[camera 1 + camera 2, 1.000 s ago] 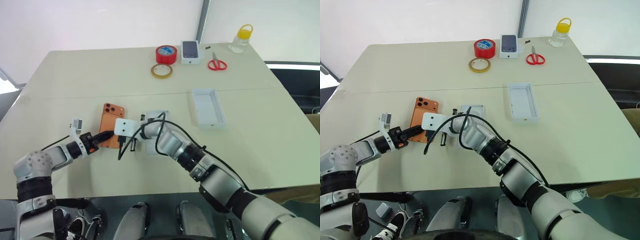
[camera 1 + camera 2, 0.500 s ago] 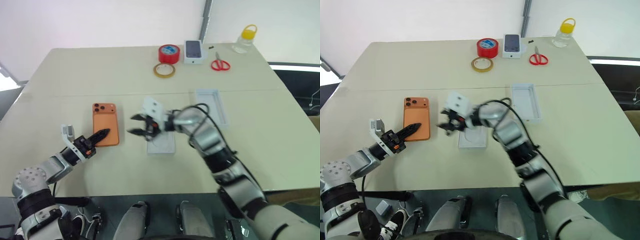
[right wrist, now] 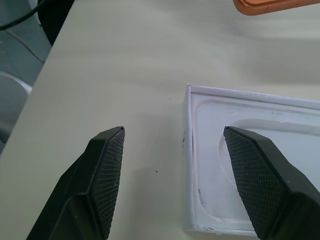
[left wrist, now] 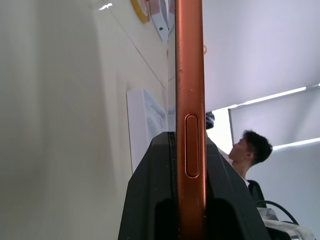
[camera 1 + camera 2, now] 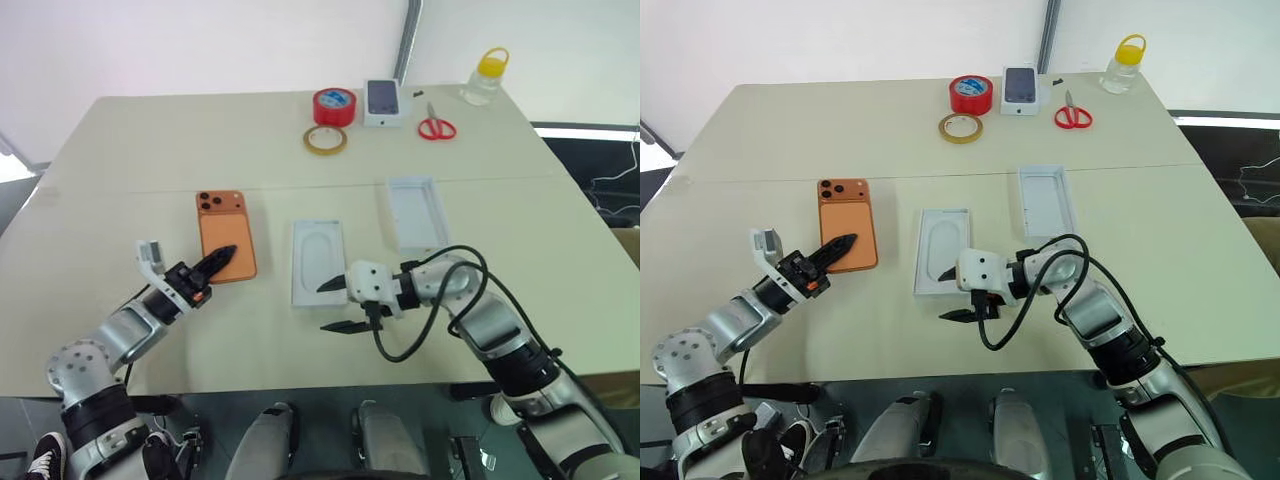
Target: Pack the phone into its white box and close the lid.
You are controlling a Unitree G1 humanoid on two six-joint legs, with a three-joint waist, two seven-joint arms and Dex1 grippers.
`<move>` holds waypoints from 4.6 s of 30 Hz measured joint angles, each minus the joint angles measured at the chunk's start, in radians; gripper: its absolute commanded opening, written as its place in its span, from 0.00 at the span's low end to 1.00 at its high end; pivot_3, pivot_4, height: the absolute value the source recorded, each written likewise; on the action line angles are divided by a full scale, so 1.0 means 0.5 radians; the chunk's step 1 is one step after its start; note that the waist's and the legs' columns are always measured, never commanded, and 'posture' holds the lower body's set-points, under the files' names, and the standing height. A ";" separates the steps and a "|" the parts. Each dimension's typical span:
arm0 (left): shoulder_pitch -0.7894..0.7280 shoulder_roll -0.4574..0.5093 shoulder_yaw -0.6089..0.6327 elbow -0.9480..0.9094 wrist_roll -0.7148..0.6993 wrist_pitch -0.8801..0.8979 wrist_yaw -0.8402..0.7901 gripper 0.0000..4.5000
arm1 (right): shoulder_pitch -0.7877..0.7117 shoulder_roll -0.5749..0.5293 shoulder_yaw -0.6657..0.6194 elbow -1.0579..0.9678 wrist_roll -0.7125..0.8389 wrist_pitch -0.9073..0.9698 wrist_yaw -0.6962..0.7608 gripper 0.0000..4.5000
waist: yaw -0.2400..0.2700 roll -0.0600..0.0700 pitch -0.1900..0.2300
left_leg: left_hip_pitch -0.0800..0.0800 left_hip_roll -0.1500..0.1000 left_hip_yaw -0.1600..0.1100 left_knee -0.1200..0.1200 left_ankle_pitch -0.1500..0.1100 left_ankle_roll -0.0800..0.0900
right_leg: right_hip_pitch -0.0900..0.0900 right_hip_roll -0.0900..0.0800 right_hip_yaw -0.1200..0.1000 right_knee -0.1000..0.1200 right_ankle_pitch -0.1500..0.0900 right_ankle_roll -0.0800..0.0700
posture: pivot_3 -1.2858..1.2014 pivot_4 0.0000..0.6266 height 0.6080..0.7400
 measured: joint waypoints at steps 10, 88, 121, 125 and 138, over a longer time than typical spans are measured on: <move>0.014 -0.003 -0.149 -0.042 -0.088 -0.092 0.092 0.00 | 0.025 -0.003 0.083 0.062 -0.116 -0.099 -0.105 0.46 | 0.020 -0.001 0.000 | 0.000 -0.001 0.000 0.000 0.001 -0.002 | 0.000 0.000 0.000 -0.001 0.000 0.000 | 0.52 0.24 1.00; -0.088 -0.072 -0.691 -0.003 -0.036 -0.429 0.224 0.86 | -0.307 -0.044 -0.230 0.643 -0.168 -0.176 -0.407 0.92 | 0.049 -0.003 0.001 | -0.001 -0.001 0.003 0.001 0.005 -0.008 | 0.001 0.000 0.001 -0.002 0.000 0.000 | 0.52 0.24 1.00; -0.115 -0.051 -0.695 0.066 -0.330 -0.180 0.602 0.03 | -0.316 -0.012 -0.227 0.626 -0.191 -0.183 -0.418 0.92 | 0.043 -0.003 0.000 | 0.000 -0.001 0.003 0.002 0.006 -0.009 | 0.002 0.000 0.001 -0.002 0.000 0.000 | 0.52 0.24 1.00; -0.115 -0.052 -0.691 0.079 -0.380 -0.182 0.637 0.03 | -0.316 -0.011 -0.228 0.625 -0.190 -0.182 -0.418 0.92 | 0.043 -0.003 0.000 | 0.000 -0.001 0.003 0.003 0.006 -0.009 | 0.002 0.000 0.002 -0.002 0.000 0.000 | 0.52 0.24 1.00; -0.164 0.047 -0.660 0.079 -0.677 -0.207 0.797 0.03 | -0.326 0.016 -0.227 0.627 -0.194 -0.183 -0.436 0.92 | 0.045 -0.003 0.000 | 0.000 -0.001 0.003 0.003 0.006 -0.009 | 0.002 0.000 0.002 -0.002 0.000 0.000 | 0.52 0.24 1.00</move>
